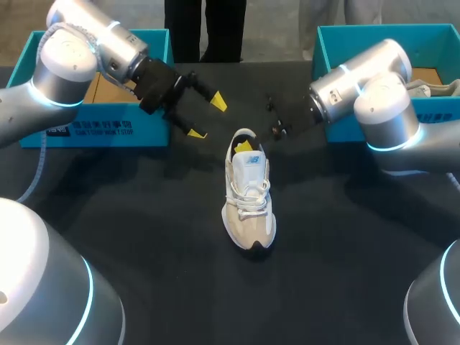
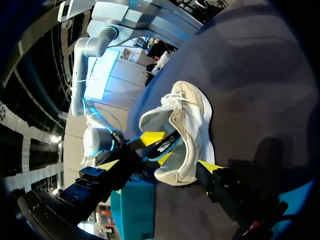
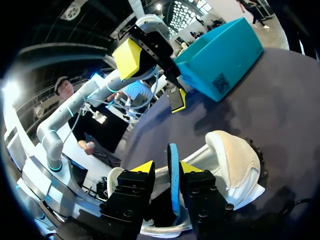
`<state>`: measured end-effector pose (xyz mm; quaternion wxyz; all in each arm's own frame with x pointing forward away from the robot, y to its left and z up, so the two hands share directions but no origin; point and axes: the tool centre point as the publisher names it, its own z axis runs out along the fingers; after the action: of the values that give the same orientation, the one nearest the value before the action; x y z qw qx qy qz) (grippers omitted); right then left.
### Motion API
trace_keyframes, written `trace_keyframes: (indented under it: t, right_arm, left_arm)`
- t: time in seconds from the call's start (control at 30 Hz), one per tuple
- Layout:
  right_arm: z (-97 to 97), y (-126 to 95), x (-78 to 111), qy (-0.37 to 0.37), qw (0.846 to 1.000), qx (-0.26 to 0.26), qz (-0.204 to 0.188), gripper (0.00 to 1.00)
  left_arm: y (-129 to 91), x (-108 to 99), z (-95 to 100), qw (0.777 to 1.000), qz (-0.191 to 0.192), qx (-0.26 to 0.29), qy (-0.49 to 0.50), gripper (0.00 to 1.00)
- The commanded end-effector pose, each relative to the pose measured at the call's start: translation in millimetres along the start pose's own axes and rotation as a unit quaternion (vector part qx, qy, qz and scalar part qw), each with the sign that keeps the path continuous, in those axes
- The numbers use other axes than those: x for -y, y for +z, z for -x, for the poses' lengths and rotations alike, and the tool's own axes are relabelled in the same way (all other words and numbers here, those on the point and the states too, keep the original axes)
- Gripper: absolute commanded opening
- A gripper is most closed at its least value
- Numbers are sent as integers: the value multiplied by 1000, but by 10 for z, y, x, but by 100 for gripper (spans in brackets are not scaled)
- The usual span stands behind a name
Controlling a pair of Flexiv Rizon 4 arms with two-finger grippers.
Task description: Take the shoe out of the shoebox, open the shoe tongue, remove and reinsert the insole, then place the shoe into the shoebox
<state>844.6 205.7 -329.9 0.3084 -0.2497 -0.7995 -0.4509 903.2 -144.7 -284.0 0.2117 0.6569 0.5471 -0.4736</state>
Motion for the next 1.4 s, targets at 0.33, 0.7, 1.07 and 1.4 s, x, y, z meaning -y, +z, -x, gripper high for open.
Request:
trace_keyframes:
  t: [0.33, 0.7, 1.07, 1.4]
  right_arm:
    - [60, -69, -16, 8, 1000, 15, 11, 23]
    - [206, -14, 11, 37, 999, 6, 1, 0]
    - [164, 104, 150, 50, 998, -2, -33, 0]
    - [105, 66, 88, 43, 999, 10, -30, 17]
  left_arm:
    - [-15, 17, -5, 1000, 3, -1, 1, 100]
    - [-11, 15, -6, 1000, 2, 0, 0, 100]
    - [-6, 31, -16, 1000, 3, 0, -1, 100]
    - [30, 33, 9, 1000, -1, -2, 2, 100]
